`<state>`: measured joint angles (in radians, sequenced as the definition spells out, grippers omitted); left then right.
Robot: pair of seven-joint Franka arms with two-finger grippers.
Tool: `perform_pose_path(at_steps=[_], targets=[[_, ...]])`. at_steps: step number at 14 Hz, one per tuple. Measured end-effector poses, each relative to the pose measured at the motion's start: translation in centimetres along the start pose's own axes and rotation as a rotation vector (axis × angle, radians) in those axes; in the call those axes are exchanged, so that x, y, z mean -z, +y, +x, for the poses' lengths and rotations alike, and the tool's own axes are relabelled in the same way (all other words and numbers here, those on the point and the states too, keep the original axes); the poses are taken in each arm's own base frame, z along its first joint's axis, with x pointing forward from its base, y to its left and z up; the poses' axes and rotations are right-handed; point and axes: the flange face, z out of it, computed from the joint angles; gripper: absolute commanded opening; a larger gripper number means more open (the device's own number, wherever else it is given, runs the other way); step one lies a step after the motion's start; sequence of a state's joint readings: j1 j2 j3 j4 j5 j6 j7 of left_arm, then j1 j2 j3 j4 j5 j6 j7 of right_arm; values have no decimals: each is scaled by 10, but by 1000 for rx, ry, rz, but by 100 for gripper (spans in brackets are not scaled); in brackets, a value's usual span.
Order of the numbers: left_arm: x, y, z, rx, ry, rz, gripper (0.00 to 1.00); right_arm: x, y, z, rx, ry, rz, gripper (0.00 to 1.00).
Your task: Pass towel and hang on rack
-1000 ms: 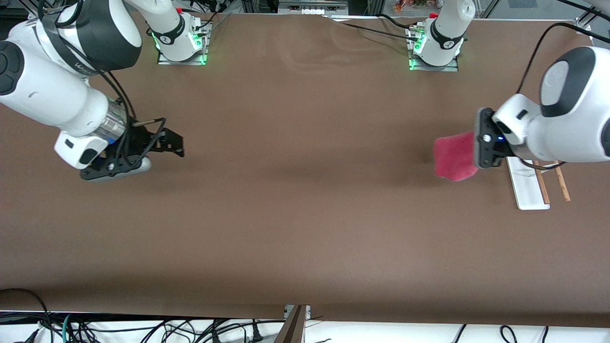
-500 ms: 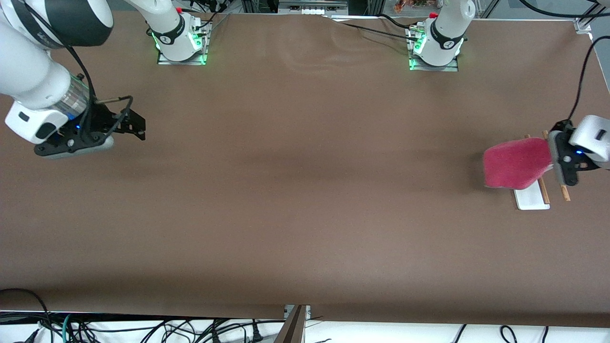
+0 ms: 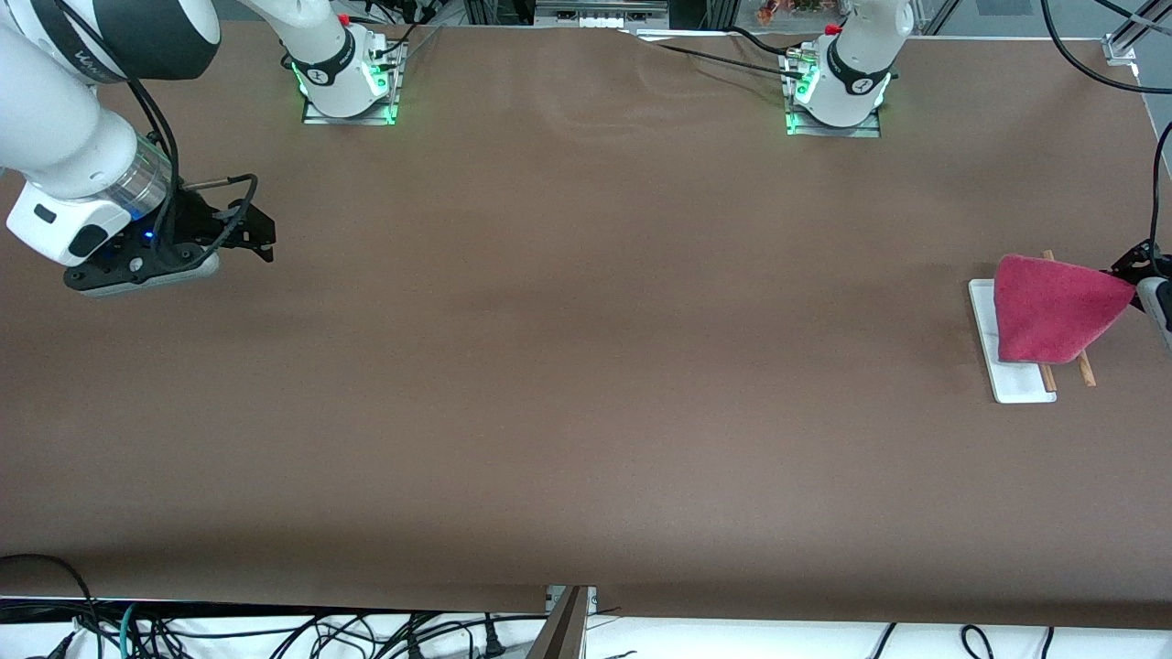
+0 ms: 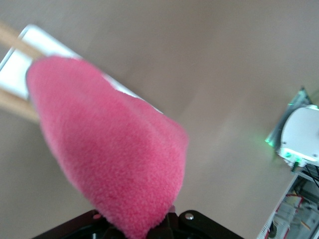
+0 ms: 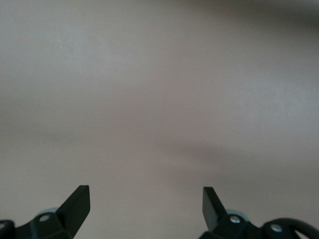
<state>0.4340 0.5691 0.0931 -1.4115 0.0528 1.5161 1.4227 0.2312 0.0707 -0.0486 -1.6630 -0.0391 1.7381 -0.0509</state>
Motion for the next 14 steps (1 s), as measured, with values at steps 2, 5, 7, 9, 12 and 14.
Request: perform_pose_path(at_steps=[2, 5, 7, 9, 12, 14], targets=[[-8, -13, -21, 31, 17, 19, 0, 0, 0, 0, 0, -1, -2, 100], [-25, -24, -31, 47, 23, 10, 62, 3, 1, 0, 0, 3, -3, 100], [-37, -33, -30, 47, 22, 12, 100, 10, 3, 0, -4, 8, -5, 100], [-41, -39, -27, 45, 23, 24, 100, 15, 9, -1, -15, 8, -6, 100], [-43, -43, -28, 48, 26, 43, 100, 18, 18, -2, -31, 7, -7, 100], [-49, -51, -38, 63, 34, 58, 100, 18, 18, -2, -31, 4, -7, 100]])
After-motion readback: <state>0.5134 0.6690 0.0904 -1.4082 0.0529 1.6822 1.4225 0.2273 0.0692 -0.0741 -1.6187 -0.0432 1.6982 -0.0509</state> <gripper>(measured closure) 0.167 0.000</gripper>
